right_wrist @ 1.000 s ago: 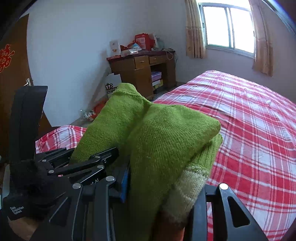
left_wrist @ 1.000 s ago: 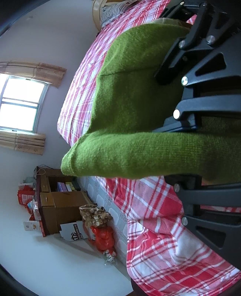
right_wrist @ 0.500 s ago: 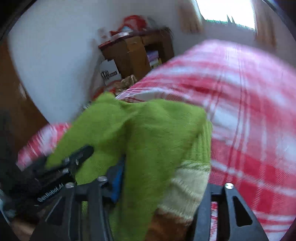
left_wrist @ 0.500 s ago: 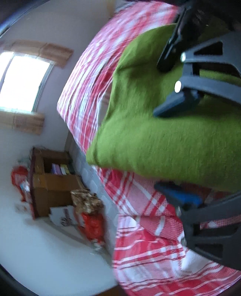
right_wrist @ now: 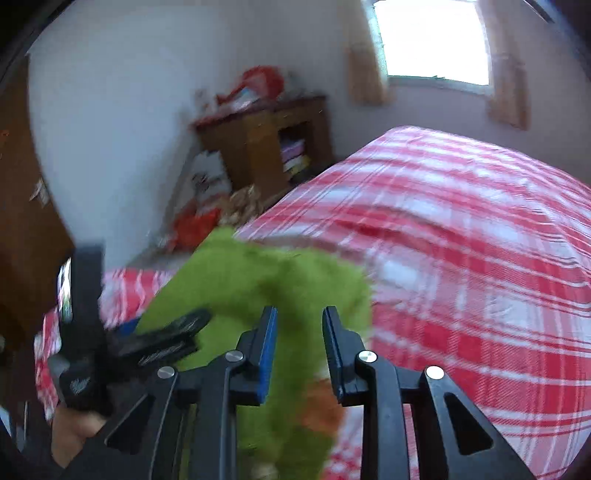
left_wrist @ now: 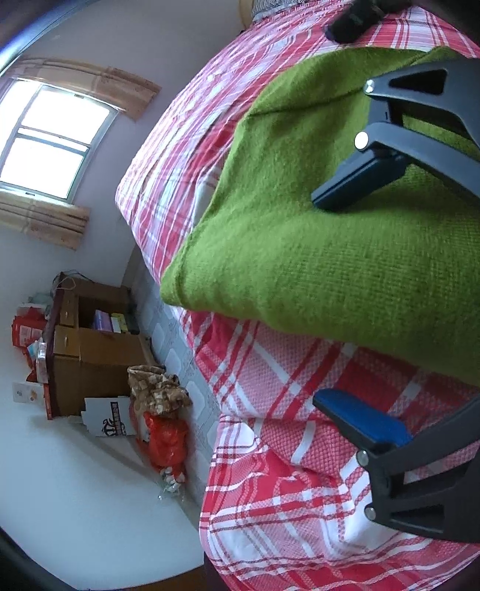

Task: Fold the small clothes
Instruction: 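Lower the folded sweater onto the bed and open both tools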

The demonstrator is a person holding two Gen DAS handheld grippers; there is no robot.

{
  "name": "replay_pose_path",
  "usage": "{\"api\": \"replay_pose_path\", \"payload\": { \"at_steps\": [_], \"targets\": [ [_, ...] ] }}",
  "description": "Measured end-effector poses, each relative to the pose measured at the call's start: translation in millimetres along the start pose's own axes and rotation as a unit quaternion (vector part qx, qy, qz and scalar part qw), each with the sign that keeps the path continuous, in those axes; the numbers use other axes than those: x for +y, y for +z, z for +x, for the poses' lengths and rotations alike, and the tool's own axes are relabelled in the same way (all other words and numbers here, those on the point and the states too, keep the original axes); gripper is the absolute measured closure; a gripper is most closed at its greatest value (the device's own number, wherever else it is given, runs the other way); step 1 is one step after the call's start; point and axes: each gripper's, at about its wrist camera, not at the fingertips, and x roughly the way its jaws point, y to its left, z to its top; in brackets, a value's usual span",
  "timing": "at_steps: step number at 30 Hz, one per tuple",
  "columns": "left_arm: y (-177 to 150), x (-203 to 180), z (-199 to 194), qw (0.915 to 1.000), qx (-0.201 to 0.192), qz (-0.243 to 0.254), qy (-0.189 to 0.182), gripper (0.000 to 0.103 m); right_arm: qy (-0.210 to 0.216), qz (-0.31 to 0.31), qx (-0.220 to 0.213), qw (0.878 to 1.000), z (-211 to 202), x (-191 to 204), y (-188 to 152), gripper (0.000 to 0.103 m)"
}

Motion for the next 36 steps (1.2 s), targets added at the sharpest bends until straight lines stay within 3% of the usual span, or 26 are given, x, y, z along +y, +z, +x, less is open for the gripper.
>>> {"api": "replay_pose_path", "payload": {
  "at_steps": [3, 11, 17, 23, 26, 29, 34, 36],
  "targets": [
    [-1, -3, -1, 0.9999, -0.002, 0.011, 0.005, 0.001, -0.053, -0.015, 0.054, 0.997, 43, 0, -15, 0.077],
    [-1, -10, 0, 0.9992, -0.005, 0.032, 0.024, 0.000, -0.087, -0.054, 0.029, 0.994, 72, -5, -8, 0.077],
    [-3, -16, -3, 0.9981, -0.012, 0.049, 0.035, 0.000, -0.093, -0.039, 0.028, 0.994, 80, -11, 4, 0.076],
    [-8, -12, -14, 0.9984, -0.001, 0.051, 0.022, 0.000, -0.062, -0.007, 0.019, 0.998, 59, -25, 1, 0.076],
    [-13, -8, -26, 0.9984, -0.005, 0.048, 0.031, 0.000, -0.146, -0.014, -0.048, 0.988, 9, -17, -11, 0.076],
    [-19, -14, -36, 0.9965, -0.012, 0.068, 0.047, 0.000, -0.113, -0.008, -0.085, 0.990, -37, -1, -29, 0.074],
    [-32, -26, -59, 0.9898, -0.031, 0.110, 0.085, 0.000, -0.067, -0.017, -0.031, 0.997, -41, 19, -64, 0.074],
    [-39, -30, -70, 0.9868, -0.039, 0.124, 0.097, 0.000, -0.080, -0.020, 0.010, 0.997, -22, 20, -78, 0.074]
  ]
}}
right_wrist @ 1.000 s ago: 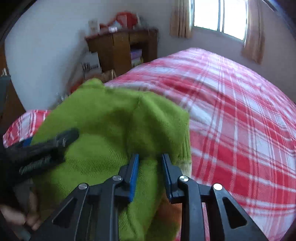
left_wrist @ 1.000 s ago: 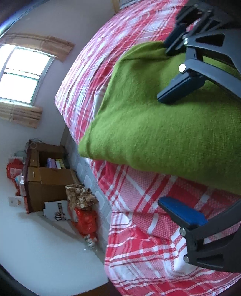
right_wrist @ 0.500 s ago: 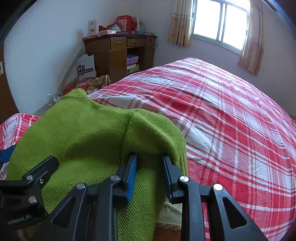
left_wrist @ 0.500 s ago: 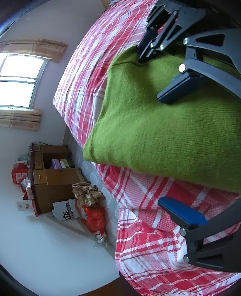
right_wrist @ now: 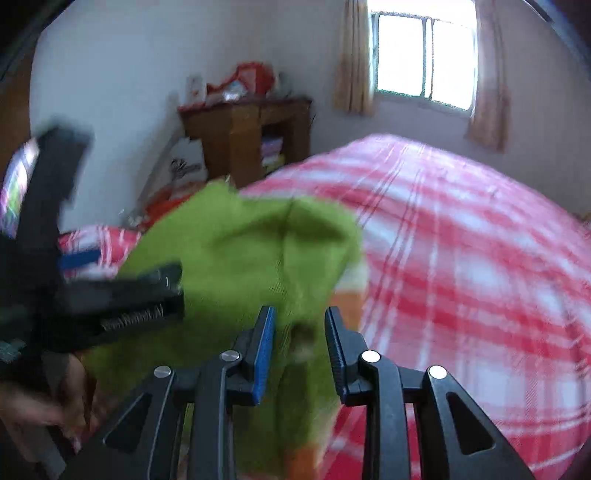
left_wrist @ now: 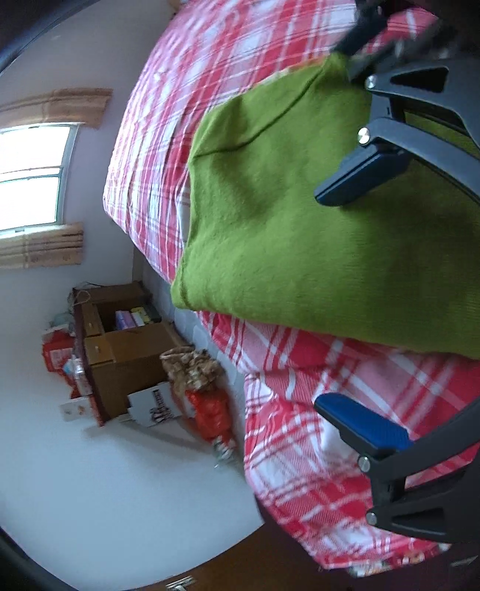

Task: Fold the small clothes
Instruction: 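Lower the folded sweater onto the bed and open both tools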

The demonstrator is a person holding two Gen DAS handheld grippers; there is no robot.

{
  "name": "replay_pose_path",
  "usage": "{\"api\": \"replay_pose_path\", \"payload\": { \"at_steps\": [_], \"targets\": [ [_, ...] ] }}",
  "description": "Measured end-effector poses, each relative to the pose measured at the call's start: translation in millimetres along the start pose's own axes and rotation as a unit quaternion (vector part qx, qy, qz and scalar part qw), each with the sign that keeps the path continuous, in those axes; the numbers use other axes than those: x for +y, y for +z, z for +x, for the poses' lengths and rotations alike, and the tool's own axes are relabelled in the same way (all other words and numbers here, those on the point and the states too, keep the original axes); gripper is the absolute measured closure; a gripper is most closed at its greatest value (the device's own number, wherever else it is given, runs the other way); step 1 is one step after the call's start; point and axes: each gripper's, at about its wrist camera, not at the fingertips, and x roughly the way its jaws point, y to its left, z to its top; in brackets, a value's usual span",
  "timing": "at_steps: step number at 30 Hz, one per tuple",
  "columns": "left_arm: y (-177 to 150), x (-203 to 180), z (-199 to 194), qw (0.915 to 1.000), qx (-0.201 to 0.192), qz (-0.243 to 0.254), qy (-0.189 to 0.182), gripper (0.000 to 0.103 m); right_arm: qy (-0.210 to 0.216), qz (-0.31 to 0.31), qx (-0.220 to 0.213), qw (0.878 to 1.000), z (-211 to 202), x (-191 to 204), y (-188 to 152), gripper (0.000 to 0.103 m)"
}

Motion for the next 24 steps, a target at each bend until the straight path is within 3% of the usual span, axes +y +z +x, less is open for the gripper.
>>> {"api": "replay_pose_path", "payload": {
  "at_steps": [2, 3, 6, 9, 17, 24],
  "targets": [
    [-5, -3, -9, 1.0000, -0.002, 0.009, 0.003, 0.000, -0.007, 0.008, 0.006, 1.000, 10, -3, -5, 0.069],
    [-8, -5, -12, 0.9999, -0.001, 0.014, 0.003, 0.000, -0.016, 0.011, 0.004, 1.000, 9, -3, -7, 0.053],
    [-17, -11, -17, 0.9996, 0.003, 0.027, 0.010, 0.000, -0.008, 0.055, 0.004, 0.998, 17, -23, -12, 0.032],
    [-25, -16, -12, 0.9989, 0.011, 0.038, 0.024, 0.000, 0.031, 0.093, 0.011, 0.995, 21, -38, -16, 0.030],
    [-42, -7, 3, 0.9995, 0.030, 0.002, 0.004, 0.000, 0.003, 0.072, -0.009, 0.997, 13, -28, -21, 0.026],
    [-53, -12, -13, 0.9989, 0.040, 0.021, 0.007, 0.000, 0.014, 0.101, 0.016, 0.995, -2, -34, -39, 0.026]
  ]
}}
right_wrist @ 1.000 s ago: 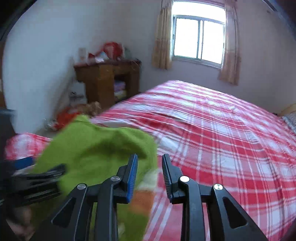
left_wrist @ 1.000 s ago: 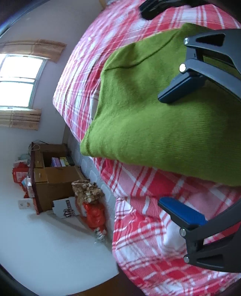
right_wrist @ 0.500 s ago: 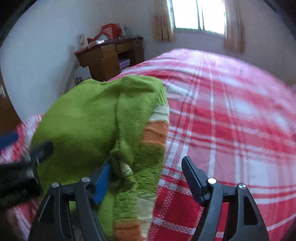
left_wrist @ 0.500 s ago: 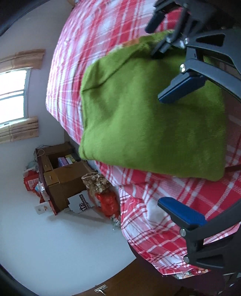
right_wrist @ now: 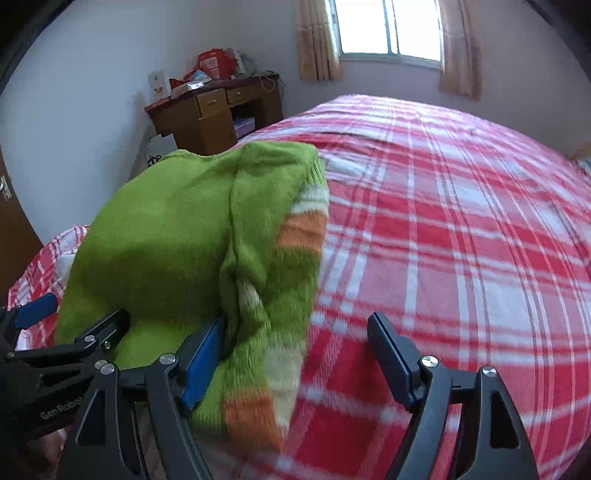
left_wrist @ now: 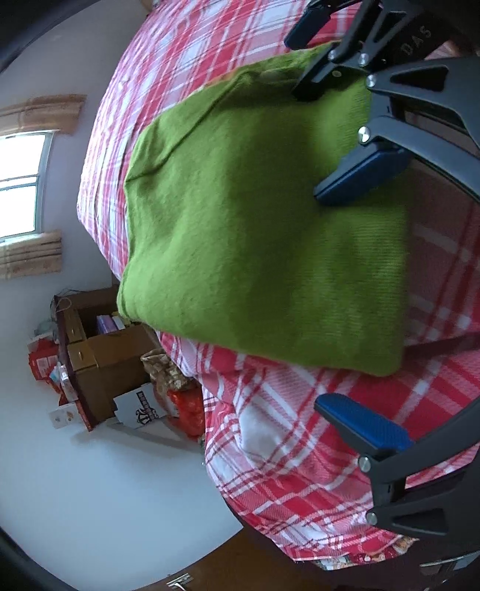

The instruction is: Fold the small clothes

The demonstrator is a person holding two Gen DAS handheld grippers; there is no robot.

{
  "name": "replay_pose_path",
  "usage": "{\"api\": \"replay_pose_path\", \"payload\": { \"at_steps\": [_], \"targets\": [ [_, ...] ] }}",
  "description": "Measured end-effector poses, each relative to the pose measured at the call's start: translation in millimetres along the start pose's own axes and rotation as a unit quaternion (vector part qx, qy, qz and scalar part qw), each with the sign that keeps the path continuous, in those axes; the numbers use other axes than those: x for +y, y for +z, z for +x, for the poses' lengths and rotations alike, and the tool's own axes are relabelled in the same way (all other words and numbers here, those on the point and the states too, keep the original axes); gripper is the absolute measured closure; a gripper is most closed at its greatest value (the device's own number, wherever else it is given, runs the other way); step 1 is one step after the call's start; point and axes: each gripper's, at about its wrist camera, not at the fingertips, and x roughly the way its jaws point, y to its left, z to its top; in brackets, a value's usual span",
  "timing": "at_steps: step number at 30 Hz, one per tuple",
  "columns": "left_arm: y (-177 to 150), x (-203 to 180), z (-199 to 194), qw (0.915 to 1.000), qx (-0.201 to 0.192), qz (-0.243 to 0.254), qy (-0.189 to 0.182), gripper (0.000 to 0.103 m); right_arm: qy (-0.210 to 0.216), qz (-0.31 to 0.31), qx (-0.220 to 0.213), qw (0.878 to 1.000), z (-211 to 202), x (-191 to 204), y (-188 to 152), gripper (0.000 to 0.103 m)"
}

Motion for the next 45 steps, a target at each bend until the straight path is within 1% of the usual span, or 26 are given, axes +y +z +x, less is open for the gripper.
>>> {"api": "replay_pose_path", "payload": {
  "at_steps": [4, 7, 11, 14, 17, 19, 21, 23, 24, 27, 30, 34, 37, 38, 40, 45],
  "targets": [
    [-8, 1, -11, 0.9999, 0.008, -0.002, -0.012, 0.001, -0.005, 0.002, 0.010, 1.000, -15, 1, -5, 0.026],
    [-11, 2, -21, 0.9996, 0.008, -0.007, -0.025, 0.003, -0.016, -0.002, 0.000, 1.000, -35, 2, -6, 0.026],
    [-17, 0, -35, 0.9997, 0.004, -0.005, -0.026, 0.003, -0.026, -0.003, -0.020, 0.999, -64, -1, -6, 0.026],
    [-22, 2, -50, 0.9993, 0.000, -0.008, -0.035, 0.003, -0.034, 0.000, -0.037, 0.999, -85, -2, -8, 0.025],
    [-26, 8, -60, 0.9988, -0.002, -0.012, -0.047, 0.003, -0.052, -0.015, -0.042, 0.998, -102, 4, -12, 0.025],
    [-29, 9, -69, 0.9988, -0.008, -0.009, -0.048, 0.003, -0.061, -0.024, -0.044, 0.997, -110, 7, -16, 0.025],
    [-31, 10, -80, 0.9984, -0.020, -0.003, -0.052, 0.003, -0.064, -0.024, -0.047, 0.997, -120, 8, -20, 0.025],
    [-32, 12, -92, 0.9979, -0.034, 0.000, -0.054, 0.002, -0.062, -0.022, -0.051, 0.997, -131, 9, -23, 0.025],
    [-32, 13, -99, 0.9976, -0.041, 0.001, -0.055, 0.000, -0.060, -0.021, -0.054, 0.997, -136, 10, -24, 0.025],
    [-29, 20, -117, 0.9967, -0.062, 0.000, -0.053, 0.000, -0.051, -0.019, -0.069, 0.996, -153, 13, -23, 0.025],
    [-26, 29, -131, 0.9963, -0.070, -0.008, -0.048, 0.000, -0.039, -0.016, -0.092, 0.995, -175, 17, -18, 0.025],
    [-24, 40, -150, 0.9940, -0.098, -0.017, -0.046, 0.000, -0.040, -0.018, -0.134, 0.990, -207, 25, -12, 0.025],
    [-24, 44, -163, 0.9925, -0.119, -0.012, -0.029, 0.000, -0.041, -0.016, -0.161, 0.986, -225, 28, -11, 0.024],
    [-24, 45, -169, 0.9910, -0.131, -0.011, -0.026, 0.000, -0.042, -0.016, -0.169, 0.985, -230, 29, -11, 0.024],
    [-25, 46, -177, 0.9893, -0.144, -0.009, -0.023, 0.000, -0.045, -0.021, -0.187, 0.981, -241, 32, -12, 0.023],
    [-22, 47, -190, 0.9860, -0.164, -0.011, -0.030, 0.000, -0.053, -0.028, -0.213, 0.975, -257, 37, -11, 0.019]
  ]
}}
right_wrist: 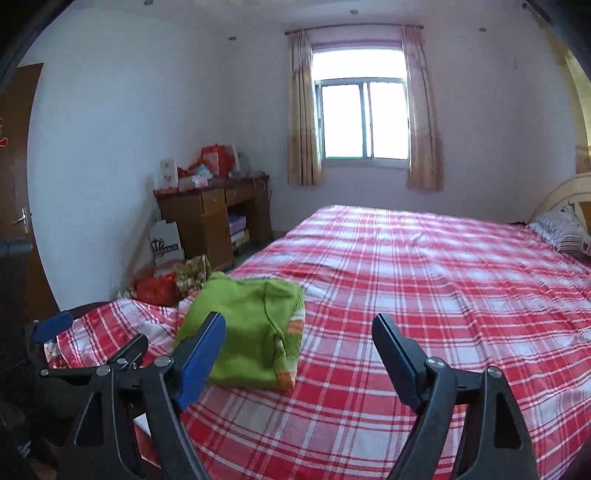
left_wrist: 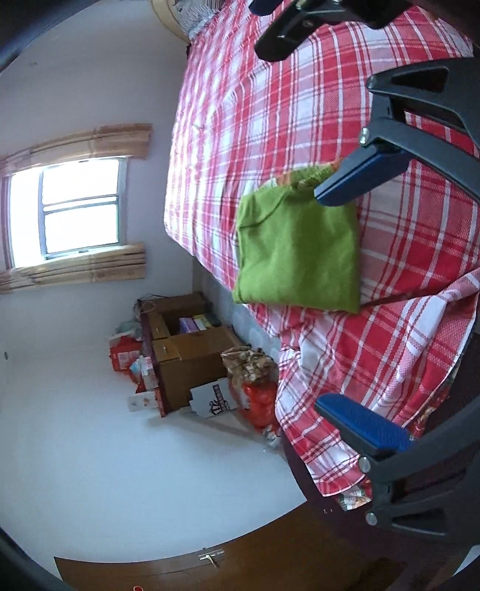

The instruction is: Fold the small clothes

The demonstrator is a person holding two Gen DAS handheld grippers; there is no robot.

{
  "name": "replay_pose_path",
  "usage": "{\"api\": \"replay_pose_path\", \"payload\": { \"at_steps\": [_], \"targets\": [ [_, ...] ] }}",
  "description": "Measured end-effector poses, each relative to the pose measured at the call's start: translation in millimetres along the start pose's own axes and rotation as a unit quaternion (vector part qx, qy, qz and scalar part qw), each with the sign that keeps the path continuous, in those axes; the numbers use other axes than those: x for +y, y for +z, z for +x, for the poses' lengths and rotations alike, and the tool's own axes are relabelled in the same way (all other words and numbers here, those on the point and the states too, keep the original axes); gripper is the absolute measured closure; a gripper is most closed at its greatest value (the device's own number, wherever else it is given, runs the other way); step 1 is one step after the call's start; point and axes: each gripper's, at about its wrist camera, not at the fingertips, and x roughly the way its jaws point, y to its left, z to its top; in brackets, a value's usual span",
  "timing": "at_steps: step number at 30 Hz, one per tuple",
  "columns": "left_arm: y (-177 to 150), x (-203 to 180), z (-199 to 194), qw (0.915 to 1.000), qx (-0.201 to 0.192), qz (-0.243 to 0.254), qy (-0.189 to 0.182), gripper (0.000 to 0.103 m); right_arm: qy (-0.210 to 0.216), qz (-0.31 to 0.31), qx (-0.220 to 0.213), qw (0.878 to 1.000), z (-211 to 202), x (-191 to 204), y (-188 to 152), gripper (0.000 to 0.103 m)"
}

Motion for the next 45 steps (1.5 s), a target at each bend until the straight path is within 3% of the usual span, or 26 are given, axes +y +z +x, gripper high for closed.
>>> {"api": "replay_pose_path", "payload": {
  "at_steps": [20, 45],
  "targets": [
    [4, 0, -12, 0.9997, -0.023, -0.006, 0.010, 0.000, -0.006, 0.019, -0.005, 1.000, -4, -8, -2, 0.019],
    [6, 2, -14, 0.9997, -0.024, -0.005, 0.005, 0.000, -0.014, 0.023, -0.015, 1.000, -12, -11, -4, 0.017]
  ]
}}
